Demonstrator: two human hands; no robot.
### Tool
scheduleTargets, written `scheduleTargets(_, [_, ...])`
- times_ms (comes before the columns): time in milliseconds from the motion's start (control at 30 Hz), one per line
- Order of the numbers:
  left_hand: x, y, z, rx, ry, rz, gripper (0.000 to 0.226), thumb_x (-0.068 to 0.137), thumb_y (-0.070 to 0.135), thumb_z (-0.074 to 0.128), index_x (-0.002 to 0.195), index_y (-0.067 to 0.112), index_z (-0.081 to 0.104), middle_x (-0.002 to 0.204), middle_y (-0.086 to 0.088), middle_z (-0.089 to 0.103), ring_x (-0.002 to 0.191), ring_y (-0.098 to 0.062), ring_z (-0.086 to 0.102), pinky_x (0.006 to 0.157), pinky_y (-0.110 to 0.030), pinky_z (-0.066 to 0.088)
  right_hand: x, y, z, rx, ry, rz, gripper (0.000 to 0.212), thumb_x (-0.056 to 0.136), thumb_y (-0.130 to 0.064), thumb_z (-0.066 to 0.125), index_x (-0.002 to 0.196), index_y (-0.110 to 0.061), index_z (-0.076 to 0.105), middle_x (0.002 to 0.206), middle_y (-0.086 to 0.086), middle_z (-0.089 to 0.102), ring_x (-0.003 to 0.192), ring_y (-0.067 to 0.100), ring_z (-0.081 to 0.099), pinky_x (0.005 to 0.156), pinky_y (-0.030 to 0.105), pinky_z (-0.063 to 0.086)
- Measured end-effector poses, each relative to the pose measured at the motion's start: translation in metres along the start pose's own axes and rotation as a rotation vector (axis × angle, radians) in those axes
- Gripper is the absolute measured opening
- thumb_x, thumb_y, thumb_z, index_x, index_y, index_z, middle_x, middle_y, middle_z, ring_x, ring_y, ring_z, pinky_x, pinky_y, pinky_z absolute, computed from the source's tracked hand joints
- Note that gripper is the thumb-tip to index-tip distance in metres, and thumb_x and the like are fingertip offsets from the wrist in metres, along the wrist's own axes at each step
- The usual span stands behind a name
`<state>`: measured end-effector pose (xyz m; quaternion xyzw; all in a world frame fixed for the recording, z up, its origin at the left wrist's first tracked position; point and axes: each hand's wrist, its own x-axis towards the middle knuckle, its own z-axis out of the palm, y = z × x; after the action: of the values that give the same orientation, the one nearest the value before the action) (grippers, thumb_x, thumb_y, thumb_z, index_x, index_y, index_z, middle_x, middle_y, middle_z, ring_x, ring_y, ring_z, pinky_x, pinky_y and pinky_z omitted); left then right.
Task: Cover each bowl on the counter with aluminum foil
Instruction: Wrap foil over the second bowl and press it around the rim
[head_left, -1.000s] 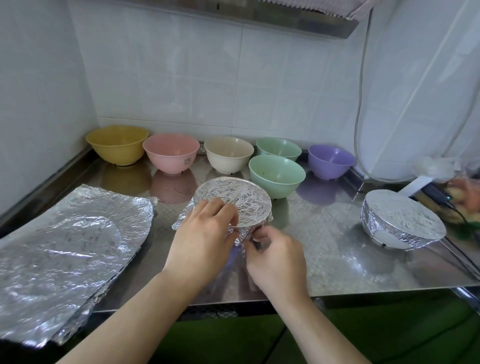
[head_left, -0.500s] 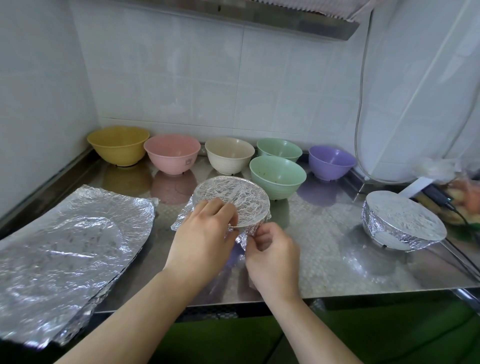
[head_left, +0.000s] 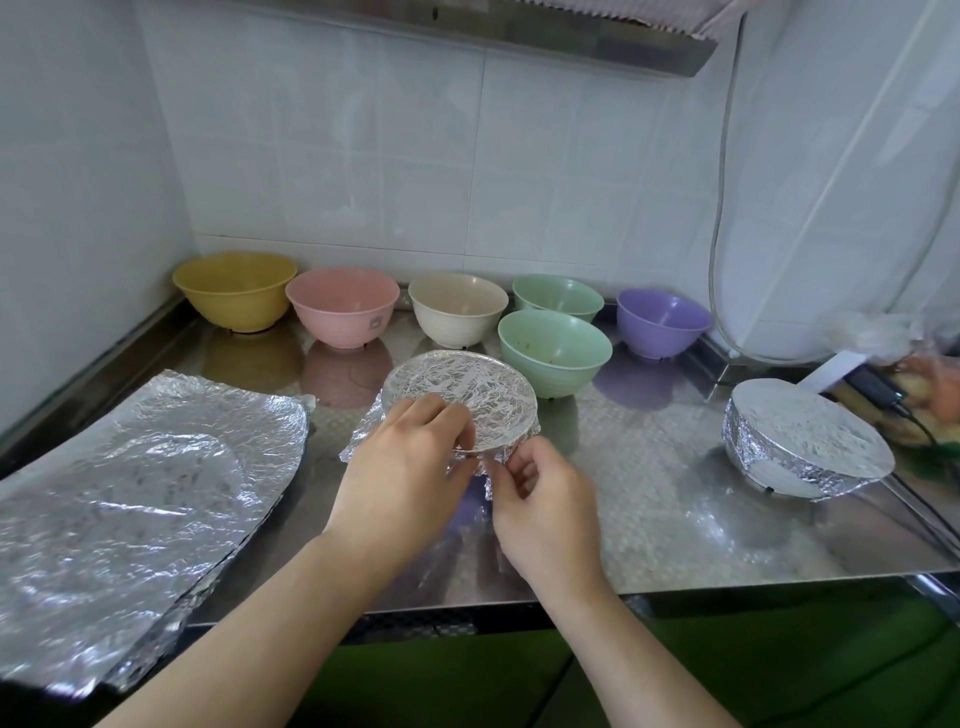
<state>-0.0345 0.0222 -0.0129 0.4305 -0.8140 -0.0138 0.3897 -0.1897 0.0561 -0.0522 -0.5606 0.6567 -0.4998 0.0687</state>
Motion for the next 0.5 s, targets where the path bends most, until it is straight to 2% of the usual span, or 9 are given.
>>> scheduleTargets(167, [0.001, 0.000, 0.001, 0.000, 0.002, 0.004, 0.030, 0.076, 0.021, 0.087, 0.086, 0.026, 0.059, 0.089, 0.013, 0.057, 0.088, -0.018, 0.055, 0.058, -0.034, 0.048, -0.001, -0.005, 0.001, -0.068, 0.034, -0.016, 0.033, 0.088, -0.016, 0.070, 0.070, -0.021, 0.043, 0.056, -0.003, 0.048, 0.056, 0.019, 0.049, 0.052, 0.045, 0.044])
scheduleTargets(300, [0.002, 0.000, 0.003, -0.030, 0.004, 0.002, 0.031, 0.075, 0.020, 0.088, 0.084, 0.024, 0.059, 0.087, 0.013, 0.056, 0.086, -0.017, 0.055, 0.058, -0.035, 0.049, -0.003, -0.014, 0.003, -0.043, 0.026, 0.038, 0.037, 0.083, -0.011, 0.067, 0.066, -0.027, 0.038, 0.054, -0.006, 0.045, 0.054, 0.016, 0.043, 0.049, 0.031, 0.032])
scheduleTargets(400, [0.004, -0.005, 0.003, -0.082, -0.013, 0.001, 0.030, 0.076, 0.017, 0.087, 0.084, 0.022, 0.059, 0.086, 0.010, 0.056, 0.083, -0.017, 0.055, 0.061, -0.040, 0.052, -0.001, -0.013, 0.010, 0.093, -0.021, 0.215, 0.022, 0.082, -0.015, 0.064, 0.069, -0.018, 0.046, 0.058, -0.002, 0.057, 0.057, 0.020, 0.054, 0.053, 0.042, 0.050])
scheduleTargets(467, [0.007, -0.008, 0.002, -0.102, -0.031, 0.008, 0.030, 0.077, 0.016, 0.086, 0.085, 0.022, 0.058, 0.086, 0.010, 0.055, 0.082, -0.017, 0.054, 0.063, -0.040, 0.053, -0.001, -0.014, 0.013, 0.245, -0.118, 0.327, 0.008, 0.077, -0.023, 0.059, 0.078, -0.017, 0.054, 0.067, 0.004, 0.069, 0.065, 0.031, 0.068, 0.061, 0.053, 0.060])
scheduleTargets(500, [0.008, -0.009, 0.002, -0.106, -0.040, 0.014, 0.030, 0.076, 0.013, 0.086, 0.084, 0.022, 0.058, 0.086, 0.010, 0.055, 0.081, -0.016, 0.053, 0.064, -0.040, 0.053, -0.001, -0.014, 0.013, 0.317, -0.164, 0.367, 0.008, 0.075, -0.023, 0.058, 0.080, -0.018, 0.057, 0.071, 0.007, 0.072, 0.070, 0.035, 0.071, 0.064, 0.059, 0.061])
